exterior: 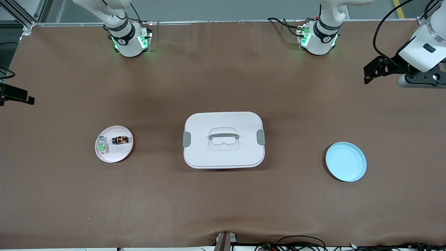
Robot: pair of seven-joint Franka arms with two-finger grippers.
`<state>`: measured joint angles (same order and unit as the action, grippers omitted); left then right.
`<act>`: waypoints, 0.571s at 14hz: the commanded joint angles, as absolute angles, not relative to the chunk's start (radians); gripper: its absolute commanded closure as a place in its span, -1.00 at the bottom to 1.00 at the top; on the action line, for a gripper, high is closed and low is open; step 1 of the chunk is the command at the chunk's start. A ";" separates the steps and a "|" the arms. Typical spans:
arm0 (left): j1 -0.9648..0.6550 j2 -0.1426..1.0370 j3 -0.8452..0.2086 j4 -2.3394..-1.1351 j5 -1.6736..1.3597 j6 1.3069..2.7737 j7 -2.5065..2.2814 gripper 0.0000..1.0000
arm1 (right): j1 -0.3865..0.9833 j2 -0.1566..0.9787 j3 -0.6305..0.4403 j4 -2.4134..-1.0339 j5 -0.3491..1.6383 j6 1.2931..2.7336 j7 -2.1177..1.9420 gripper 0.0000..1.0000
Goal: Transfer orange switch to right arm and place
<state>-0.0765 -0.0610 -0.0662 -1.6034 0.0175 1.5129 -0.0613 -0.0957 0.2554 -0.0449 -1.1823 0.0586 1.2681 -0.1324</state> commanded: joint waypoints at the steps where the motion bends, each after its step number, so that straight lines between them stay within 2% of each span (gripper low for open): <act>1: -0.072 -0.086 -0.069 -1.620 0.005 1.506 -0.043 -1.00 | -0.080 0.169 -0.061 -1.310 0.064 1.279 -0.141 -1.00; 5: -0.072 -0.087 -0.069 -1.620 0.005 1.500 -0.041 -1.00 | -0.055 0.095 -0.063 -1.428 0.054 1.340 -0.141 -1.00; 8: -0.066 -0.086 -0.069 -1.620 0.005 1.502 -0.041 -1.00 | -0.026 0.005 -0.080 -1.572 0.051 1.428 -0.140 -1.00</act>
